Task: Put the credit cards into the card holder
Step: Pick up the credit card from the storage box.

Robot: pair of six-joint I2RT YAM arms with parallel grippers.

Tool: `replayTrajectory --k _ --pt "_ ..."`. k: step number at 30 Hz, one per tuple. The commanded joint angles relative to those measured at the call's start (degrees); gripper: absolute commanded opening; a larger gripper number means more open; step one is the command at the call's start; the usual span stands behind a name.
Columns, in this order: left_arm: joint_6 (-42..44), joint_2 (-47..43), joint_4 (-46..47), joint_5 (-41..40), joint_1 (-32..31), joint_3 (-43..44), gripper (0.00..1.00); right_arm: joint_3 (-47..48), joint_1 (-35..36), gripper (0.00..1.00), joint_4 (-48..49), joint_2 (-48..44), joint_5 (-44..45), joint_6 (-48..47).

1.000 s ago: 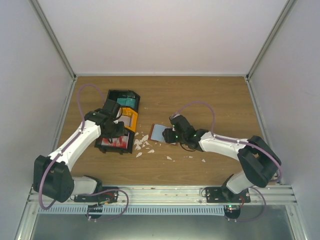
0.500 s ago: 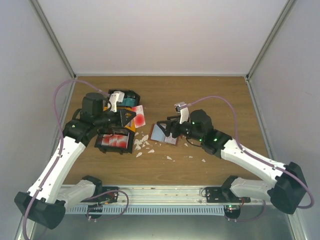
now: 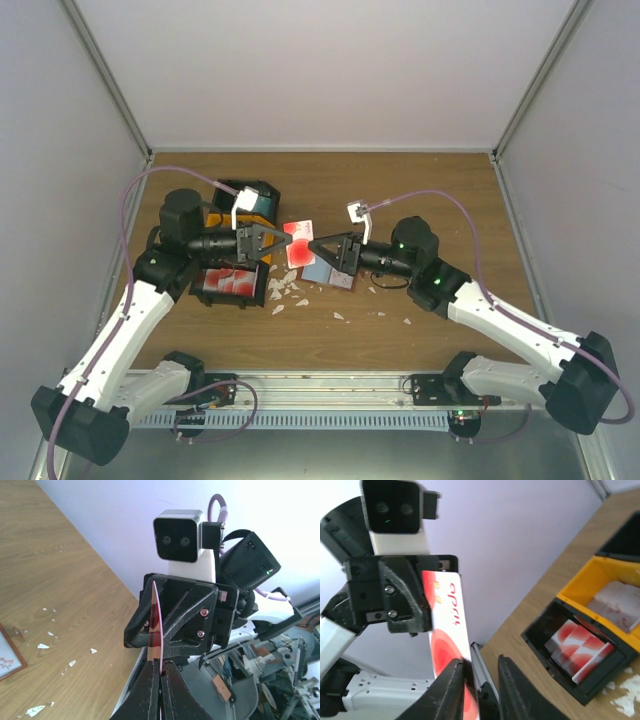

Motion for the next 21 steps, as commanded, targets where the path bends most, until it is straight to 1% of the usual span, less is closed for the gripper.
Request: replayTrajectory --k 1,4,6,8,9,11,12,14,15,16,17,19,21 --pt "-2.4 -1.3 4.8 6.4 -0.5 -0.6 0.00 -1.6 0.3 0.18 8.8 -1.0 -5.8 6.3" --pt "-4.1 -0.5 5.6 7.7 -0.6 -0.7 0.00 -0.9 0.3 0.17 9.8 -0.2 -10.3 6.6" --pt "-4.2 0.2 5.3 8.0 -0.6 -0.2 0.00 -0.8 0.5 0.13 10.7 0.4 -12.8 7.2" --pt "-3.4 0.8 3.7 8.0 -0.6 0.7 0.00 -1.4 0.4 0.03 10.8 0.0 -13.0 7.6" --pt "-2.4 1.1 2.0 7.5 -0.7 1.3 0.00 -1.7 0.4 0.01 10.6 -0.4 -12.5 7.5" --pt "-0.5 1.5 -0.6 5.9 -0.6 2.4 0.00 -2.2 0.3 0.01 10.3 -1.3 -12.2 7.2" --pt "0.1 1.4 -1.6 5.0 -0.6 2.3 0.02 -2.4 0.3 0.01 10.3 -1.7 -12.0 7.1" --pt "1.0 1.7 -2.3 2.7 -0.6 1.7 0.21 -1.8 0.3 0.00 8.6 -2.5 -10.2 6.1" --pt "1.8 1.9 -3.0 0.7 -0.6 1.3 0.36 -1.2 0.1 0.01 6.7 -2.8 -8.9 5.3" --pt "2.8 2.3 -4.2 -2.2 -0.6 1.1 0.49 -0.5 -0.1 0.01 3.7 -3.4 -6.7 4.1" --pt "3.8 2.7 -5.3 -5.9 -0.6 1.0 0.57 0.3 -0.4 0.01 0.2 -3.8 -4.0 2.9" --pt "4.7 3.3 -5.9 -12.6 -0.6 -0.3 0.66 1.9 -1.2 0.01 -7.8 -4.8 2.8 0.5" --pt "4.8 3.9 -4.6 -18.0 -0.6 -2.6 0.71 1.8 -2.9 0.00 -13.7 -5.7 8.1 0.0"
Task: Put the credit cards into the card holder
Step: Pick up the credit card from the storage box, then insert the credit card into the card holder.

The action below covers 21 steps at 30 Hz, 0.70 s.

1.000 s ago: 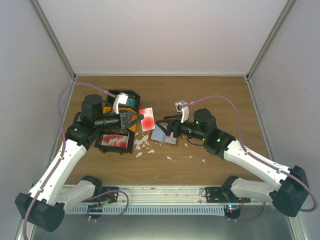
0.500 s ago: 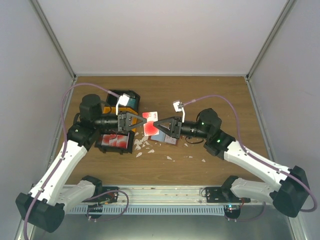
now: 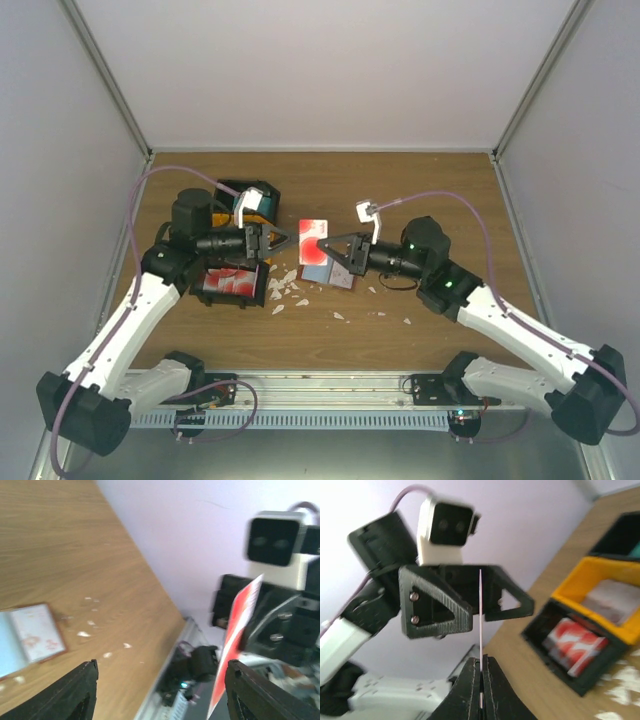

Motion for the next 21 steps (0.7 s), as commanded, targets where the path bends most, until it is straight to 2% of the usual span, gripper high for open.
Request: replayTrajectory --k 1,5,10,16,21 --pt "2.6 1.4 0.8 -15.5 -0.3 -4.3 0.73 1.6 -3.3 0.00 -15.3 -2.8 13.7 -3.8" --pt "1.6 4.2 3.6 -23.6 -2.0 -7.7 0.76 -4.1 -6.7 0.00 -15.9 -4.1 19.0 -1.8" --pt "-0.7 12.1 3.8 -34.3 -5.4 -7.5 0.75 -9.3 -11.6 0.00 -13.1 1.5 17.4 -2.5" --pt "-0.1 24.5 7.0 -38.8 -9.4 -5.1 0.67 -10.8 -14.8 0.00 -7.1 12.2 12.0 -3.3" --pt "0.7 33.6 8.3 -42.9 -11.0 -2.2 0.65 -14.0 -14.8 0.00 1.9 19.1 9.4 1.3"
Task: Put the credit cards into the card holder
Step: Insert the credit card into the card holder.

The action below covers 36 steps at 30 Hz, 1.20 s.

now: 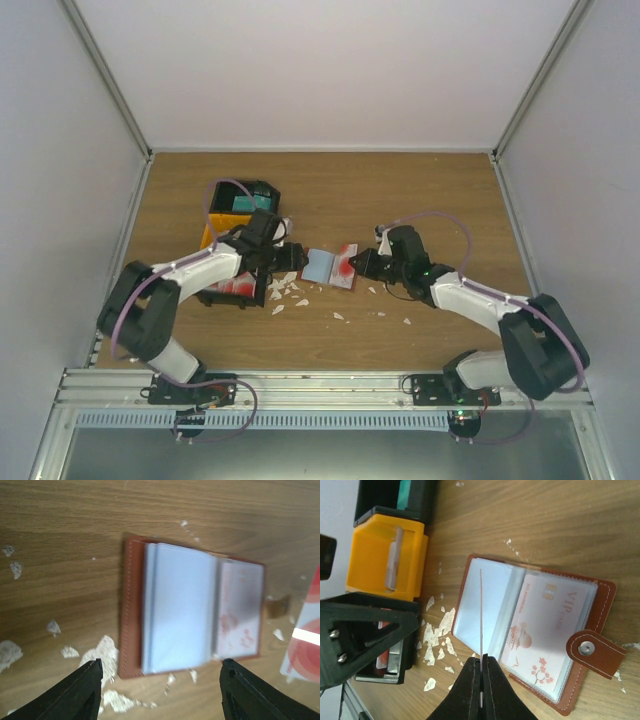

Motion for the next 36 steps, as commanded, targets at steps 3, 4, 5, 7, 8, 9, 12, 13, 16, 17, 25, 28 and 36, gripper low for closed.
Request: replayTrajectory --k 3,4,5,7,8,9,12,13,16,17,25,28,36 --pt "1.5 8.6 5.3 -5.2 -1.5 4.6 0.60 -5.0 -0.4 0.00 13.9 4.1 -2.5 6.4" --pt "1.6 9.6 5.4 -5.4 -1.6 5.1 0.58 -5.3 -0.4 0.01 14.7 4.4 -2.3 6.9" --pt "1.6 10.5 5.5 -5.6 -1.6 5.5 0.56 -5.5 -0.4 0.00 15.3 4.9 -2.1 7.2" --pt "1.9 12.0 5.6 -5.3 -1.6 6.2 0.52 -5.1 -0.5 0.01 16.0 6.3 -2.7 7.3" --pt "1.9 12.9 5.6 -4.9 -1.6 6.8 0.50 -4.8 -0.7 0.01 16.1 7.3 -3.5 7.4" --pt "2.0 13.4 5.5 -4.4 -1.7 7.1 0.47 -4.5 -0.8 0.00 16.2 8.5 -4.2 7.6" --pt "1.6 13.6 5.9 -4.3 -1.7 6.8 0.42 -4.4 -1.5 0.01 18.9 11.5 -7.0 8.8" --pt "1.5 13.4 6.2 -4.2 -1.7 6.3 0.41 -4.5 -1.6 0.01 20.2 12.2 -7.7 9.4" --pt "1.6 13.3 6.7 -3.5 -1.7 5.2 0.38 -3.7 -1.7 0.00 21.6 14.5 -8.2 10.0" --pt "1.6 13.4 6.8 -3.2 -1.8 4.8 0.36 -3.4 -1.8 0.01 21.8 14.9 -8.0 10.0" --pt "2.1 13.5 6.6 -2.7 -1.9 3.3 0.29 -0.7 -2.0 0.00 23.6 20.5 -7.5 11.4" --pt "2.1 13.5 6.9 -2.2 -1.8 2.9 0.27 -0.2 -2.0 0.00 24.5 22.7 -7.7 12.0" --pt "2.1 13.9 7.4 -0.6 -1.8 2.1 0.23 -1.4 -2.0 0.00 29.2 27.1 -8.6 15.3"
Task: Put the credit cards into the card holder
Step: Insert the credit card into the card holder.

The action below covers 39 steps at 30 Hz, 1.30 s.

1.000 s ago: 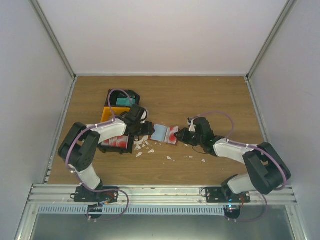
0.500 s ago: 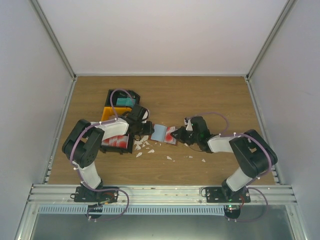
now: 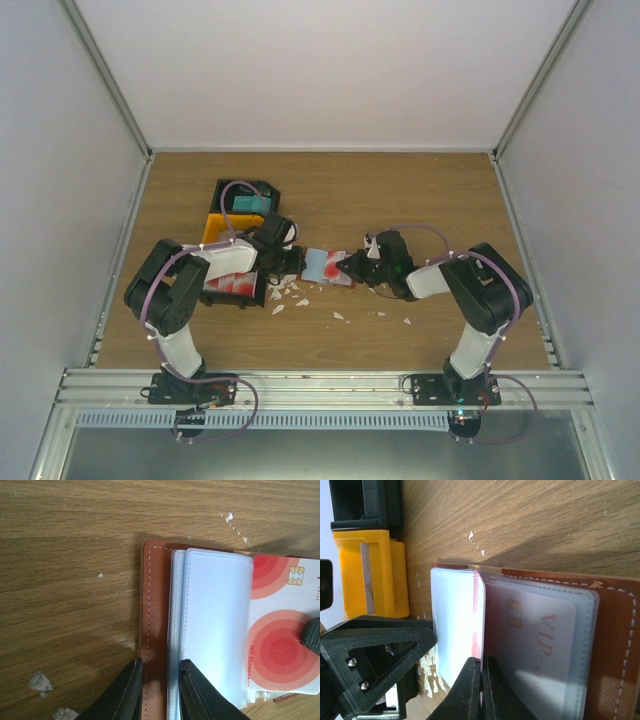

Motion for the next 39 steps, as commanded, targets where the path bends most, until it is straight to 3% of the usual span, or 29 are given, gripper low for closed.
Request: replayTrajectory --k 1,11,19,39 --pt "1.0 0.6 2.6 1.9 -0.4 -1.1 0.23 -0.6 -0.4 0.00 2.6 2.5 0.0 2.1" --pt "1.6 0.7 2.8 2.7 -0.5 -1.2 0.19 -1.0 0.6 0.01 6.0 5.8 -4.2 3.0" --pt "1.2 1.2 2.2 1.2 -0.4 -1.2 0.18 -2.6 0.8 0.00 2.8 4.5 -3.4 2.8" --pt "1.9 1.9 2.1 4.2 -0.4 -1.6 0.11 4.5 3.6 0.02 6.0 12.4 -6.2 0.7"
